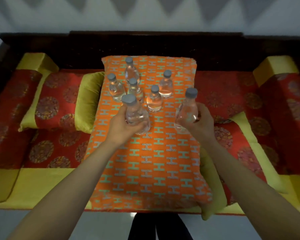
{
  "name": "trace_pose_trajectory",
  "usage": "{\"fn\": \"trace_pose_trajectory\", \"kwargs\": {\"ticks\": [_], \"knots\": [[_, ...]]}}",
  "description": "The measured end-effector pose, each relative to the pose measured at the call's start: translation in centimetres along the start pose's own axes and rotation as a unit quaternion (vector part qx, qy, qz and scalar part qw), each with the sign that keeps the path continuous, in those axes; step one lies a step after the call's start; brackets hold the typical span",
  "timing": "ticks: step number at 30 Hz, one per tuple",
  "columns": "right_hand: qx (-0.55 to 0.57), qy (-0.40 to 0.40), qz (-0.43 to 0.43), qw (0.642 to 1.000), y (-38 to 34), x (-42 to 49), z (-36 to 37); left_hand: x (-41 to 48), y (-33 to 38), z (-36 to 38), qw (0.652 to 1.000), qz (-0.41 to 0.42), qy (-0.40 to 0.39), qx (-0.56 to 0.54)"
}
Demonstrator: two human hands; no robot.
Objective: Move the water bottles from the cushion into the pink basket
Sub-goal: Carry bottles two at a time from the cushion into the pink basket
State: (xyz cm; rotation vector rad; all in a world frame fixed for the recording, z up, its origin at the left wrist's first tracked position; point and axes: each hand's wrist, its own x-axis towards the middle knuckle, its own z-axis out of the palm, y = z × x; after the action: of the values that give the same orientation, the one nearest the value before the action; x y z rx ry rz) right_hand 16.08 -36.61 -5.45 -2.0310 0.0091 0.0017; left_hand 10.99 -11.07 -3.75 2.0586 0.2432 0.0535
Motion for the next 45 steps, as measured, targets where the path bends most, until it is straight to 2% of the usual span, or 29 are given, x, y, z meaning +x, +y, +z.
{"fn": "trace_pose_trajectory", "kwargs": {"ticks": [8, 15, 24, 37, 45], "knots": [[-0.041, 0.129, 0.001, 0.991, -0.9, -5.8, -7.8, -1.3, 4.6, 2.3, 0.995, 0.087, -0.039, 0.002], [-0.063, 0.244, 0.048, 0.967, 0.8, -12.6, -16.4, -3.6, 10.5, 8.0, 0.980, 0.149, -0.130, 0.014], [-0.099, 0.394, 0.120, 0.906, 5.0, -22.8, -29.6, -8.0, 19.0, 20.3, 0.945, 0.217, -0.242, 0.033], [-0.120, 0.483, 0.190, 0.846, 12.5, -37.2, -51.4, -18.9, 32.2, 41.6, 0.902, 0.268, -0.336, 0.027], [-0.062, 0.532, 0.204, 0.819, 17.4, -41.8, -58.6, -23.3, 37.8, 50.9, 0.877, 0.302, -0.372, 0.039]]}}
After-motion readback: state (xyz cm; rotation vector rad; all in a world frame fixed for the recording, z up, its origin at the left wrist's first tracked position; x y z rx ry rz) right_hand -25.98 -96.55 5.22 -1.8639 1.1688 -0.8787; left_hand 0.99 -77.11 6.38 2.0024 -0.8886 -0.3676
